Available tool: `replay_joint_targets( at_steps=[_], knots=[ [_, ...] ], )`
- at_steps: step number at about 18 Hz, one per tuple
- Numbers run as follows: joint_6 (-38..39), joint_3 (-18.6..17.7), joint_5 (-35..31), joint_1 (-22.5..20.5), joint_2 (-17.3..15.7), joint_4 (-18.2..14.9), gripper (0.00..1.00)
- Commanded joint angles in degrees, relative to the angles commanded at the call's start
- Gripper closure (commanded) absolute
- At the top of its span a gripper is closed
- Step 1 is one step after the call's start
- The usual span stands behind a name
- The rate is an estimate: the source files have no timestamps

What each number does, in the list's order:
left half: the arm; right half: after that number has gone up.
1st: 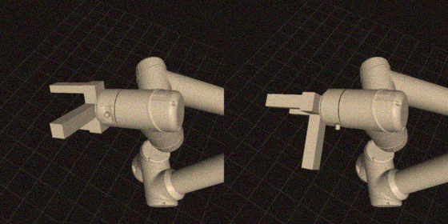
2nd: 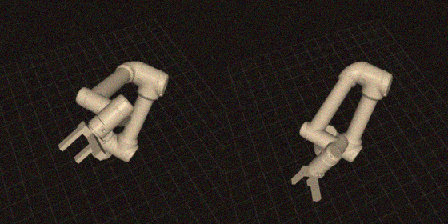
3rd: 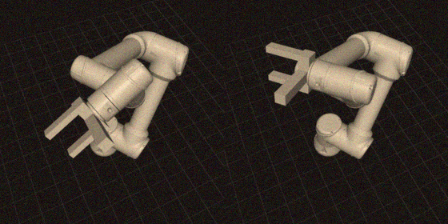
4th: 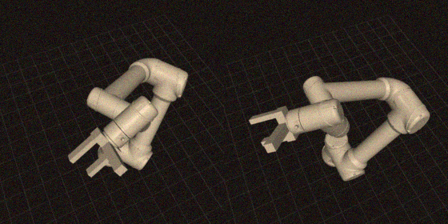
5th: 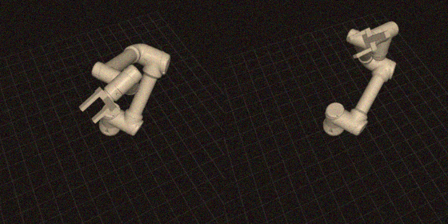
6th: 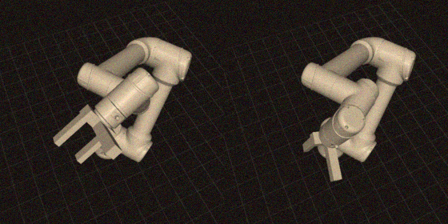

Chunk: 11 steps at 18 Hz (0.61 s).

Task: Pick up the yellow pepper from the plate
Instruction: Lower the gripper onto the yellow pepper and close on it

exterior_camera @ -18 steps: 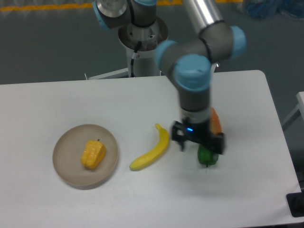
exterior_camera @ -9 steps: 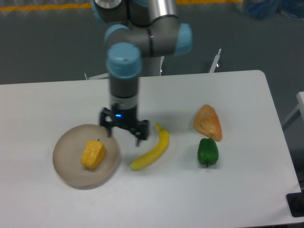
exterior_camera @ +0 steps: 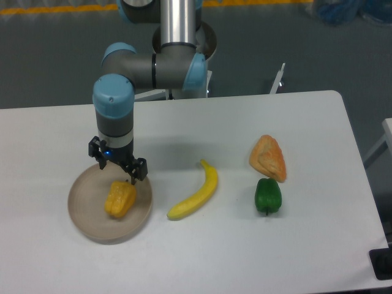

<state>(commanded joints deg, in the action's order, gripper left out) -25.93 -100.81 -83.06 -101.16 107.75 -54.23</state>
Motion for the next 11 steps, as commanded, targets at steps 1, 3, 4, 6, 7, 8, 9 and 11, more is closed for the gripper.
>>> replay_joint_targets(
  at_steps=[1,3,4,6,7,8,9,11],
  knots=[
    [0.00,0.00,0.00,0.00,0.26,0.00,0.00],
    [-0.18,0.09,-0.26,-0.09,0.79,0.17,0.00],
    [-0.18,0.18,-0.26,0.00,1.14,0.26,0.00],
    [-0.18,0.88,-0.35,0.00,2.02,0.26,0.00],
    [-0.18,1.05,-0.44,-0.09,2.37,0.26,0.00],
    [-0.18,1.14,-0.53,0.00,2.55,0.26,0.00],
    [-0.18,1.41,-0.53,-0.09,2.81,0.35,0.00],
    [-0.18,1.41,-1.14,0.00,3.34,0.26,0.00]
  ],
)
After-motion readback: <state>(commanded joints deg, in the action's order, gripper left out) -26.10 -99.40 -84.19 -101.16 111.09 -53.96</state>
